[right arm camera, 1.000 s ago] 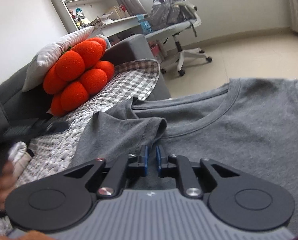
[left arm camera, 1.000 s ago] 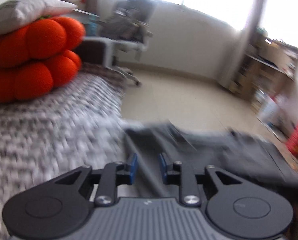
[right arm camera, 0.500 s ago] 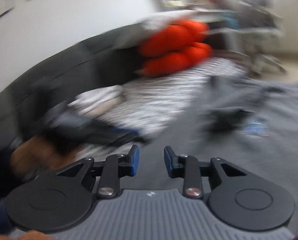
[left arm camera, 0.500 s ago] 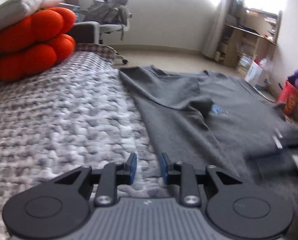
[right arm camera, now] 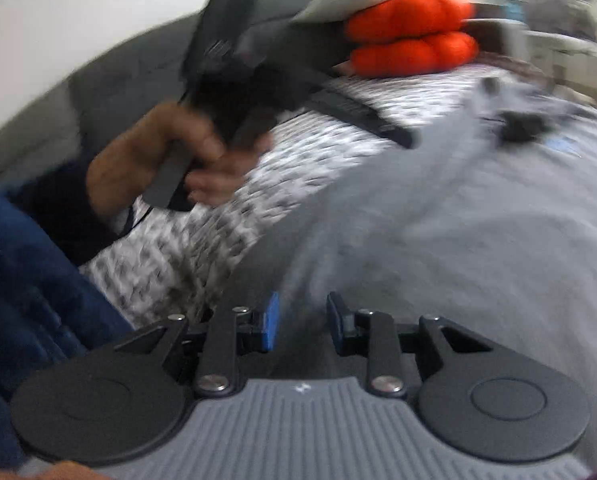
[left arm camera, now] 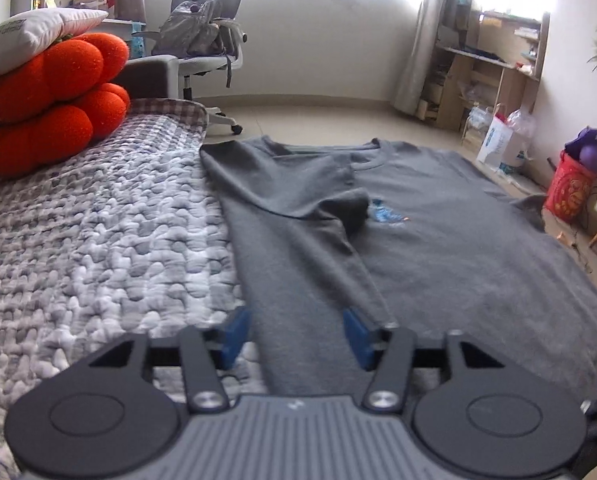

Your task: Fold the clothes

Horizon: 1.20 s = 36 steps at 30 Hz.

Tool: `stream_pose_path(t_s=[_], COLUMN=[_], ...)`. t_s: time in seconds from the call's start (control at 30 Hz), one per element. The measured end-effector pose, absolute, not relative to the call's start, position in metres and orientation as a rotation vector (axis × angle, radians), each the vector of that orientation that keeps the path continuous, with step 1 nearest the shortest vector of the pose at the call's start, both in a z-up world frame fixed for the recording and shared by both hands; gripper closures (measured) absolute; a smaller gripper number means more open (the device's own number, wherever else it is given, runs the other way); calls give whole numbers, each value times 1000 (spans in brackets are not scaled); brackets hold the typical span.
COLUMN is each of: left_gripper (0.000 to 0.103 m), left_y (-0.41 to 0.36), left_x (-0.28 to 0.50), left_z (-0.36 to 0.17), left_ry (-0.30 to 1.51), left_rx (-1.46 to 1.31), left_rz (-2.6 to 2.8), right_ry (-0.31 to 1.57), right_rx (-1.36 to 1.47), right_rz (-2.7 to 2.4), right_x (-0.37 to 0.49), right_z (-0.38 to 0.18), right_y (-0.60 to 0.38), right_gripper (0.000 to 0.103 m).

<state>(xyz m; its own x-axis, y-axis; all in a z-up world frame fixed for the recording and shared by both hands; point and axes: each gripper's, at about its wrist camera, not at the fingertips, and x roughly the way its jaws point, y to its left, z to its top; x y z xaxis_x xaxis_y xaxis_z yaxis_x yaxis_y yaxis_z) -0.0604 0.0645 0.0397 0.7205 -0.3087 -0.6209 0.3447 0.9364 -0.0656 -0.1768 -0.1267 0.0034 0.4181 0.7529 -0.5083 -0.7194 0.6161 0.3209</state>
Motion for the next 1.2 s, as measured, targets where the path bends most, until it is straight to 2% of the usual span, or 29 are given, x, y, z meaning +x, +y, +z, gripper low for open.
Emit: stream_pose_path(t_s=[0.13, 0.2, 0.3, 0.47, 0.57, 0.63, 0.7, 0.97, 1.07, 1.2], left_gripper=[43, 38, 30, 29, 23, 23, 23, 21, 21, 15], left_y=[59, 51, 38, 25, 27, 29, 27, 16, 15, 17], left_x=[-60, -61, -65, -67, -62, -58, -57, -49, -46, -44], left_z=[44, 42, 35, 22, 20, 22, 26, 28, 24, 16], left_ry=[672, 672, 678, 712, 739, 749, 744, 749, 754, 747], left_rx=[37, 50, 75, 128, 114, 93, 98, 118, 113, 62], left_rz=[-363, -365, -382, -376, -344, -332, -325, -339, -338, -379], right_ry=[576, 555, 566, 561, 543, 537, 520, 470, 446, 456], right_rx=[314, 403, 453, 536, 571, 583, 597, 910, 955, 1017], right_rz=[701, 587, 506, 405, 372, 356, 351, 172, 116, 88], right_x=[-195, -205, -222, -246, -253, -253, -251, -189, -158, -112], right_z=[4, -2, -12, -23, -21, -18, -16, -16, -11, -8], right_y=[-197, -228, -255, -295, -307, -311, -317, -369, -386, -401], right_gripper=[71, 70, 70, 71, 69, 69, 64, 60, 54, 53])
